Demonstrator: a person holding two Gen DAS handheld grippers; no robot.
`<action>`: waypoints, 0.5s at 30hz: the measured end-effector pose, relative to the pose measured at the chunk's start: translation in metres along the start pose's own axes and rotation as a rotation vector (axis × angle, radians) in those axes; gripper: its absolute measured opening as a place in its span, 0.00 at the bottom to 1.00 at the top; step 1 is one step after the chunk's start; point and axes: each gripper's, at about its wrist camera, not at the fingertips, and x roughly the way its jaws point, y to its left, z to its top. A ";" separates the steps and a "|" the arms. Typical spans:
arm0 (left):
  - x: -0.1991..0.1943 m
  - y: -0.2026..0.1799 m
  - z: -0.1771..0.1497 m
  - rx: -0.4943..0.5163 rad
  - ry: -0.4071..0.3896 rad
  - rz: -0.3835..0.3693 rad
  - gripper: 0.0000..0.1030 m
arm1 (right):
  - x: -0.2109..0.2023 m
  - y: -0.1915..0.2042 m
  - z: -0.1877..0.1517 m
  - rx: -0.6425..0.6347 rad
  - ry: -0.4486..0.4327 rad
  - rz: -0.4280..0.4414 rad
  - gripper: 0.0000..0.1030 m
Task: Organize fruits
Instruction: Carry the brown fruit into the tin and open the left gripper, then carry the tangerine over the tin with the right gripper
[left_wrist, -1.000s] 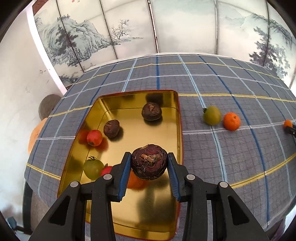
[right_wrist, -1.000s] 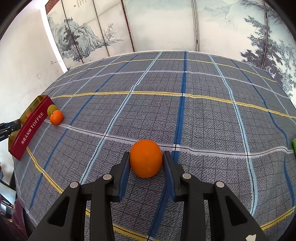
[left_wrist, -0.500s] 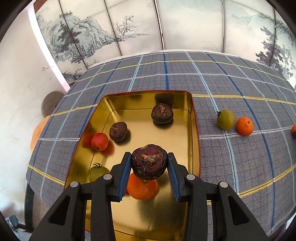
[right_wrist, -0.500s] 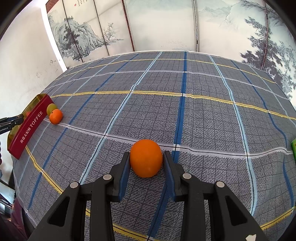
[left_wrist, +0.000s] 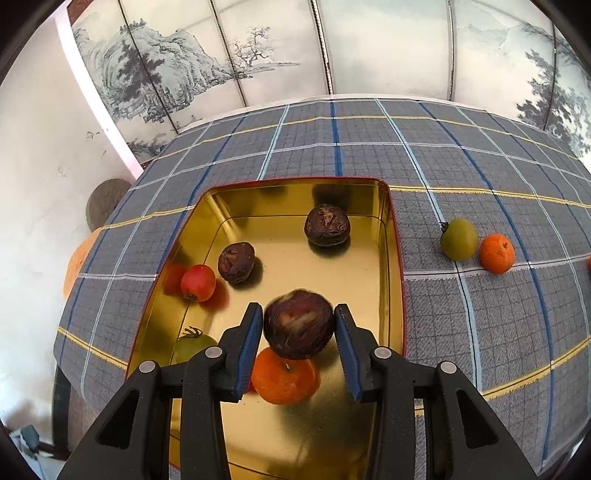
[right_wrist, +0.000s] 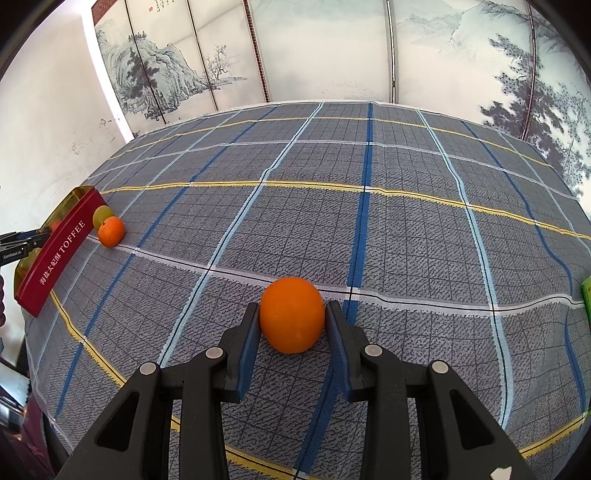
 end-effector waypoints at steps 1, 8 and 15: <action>-0.001 0.000 0.000 -0.002 -0.003 0.001 0.45 | 0.000 0.000 0.000 -0.001 0.000 -0.001 0.31; -0.011 0.003 0.001 -0.017 -0.045 0.014 0.60 | 0.000 0.001 -0.001 -0.014 0.004 -0.017 0.32; -0.020 0.001 -0.006 -0.020 -0.054 0.010 0.60 | 0.001 0.006 0.000 -0.031 0.005 -0.031 0.33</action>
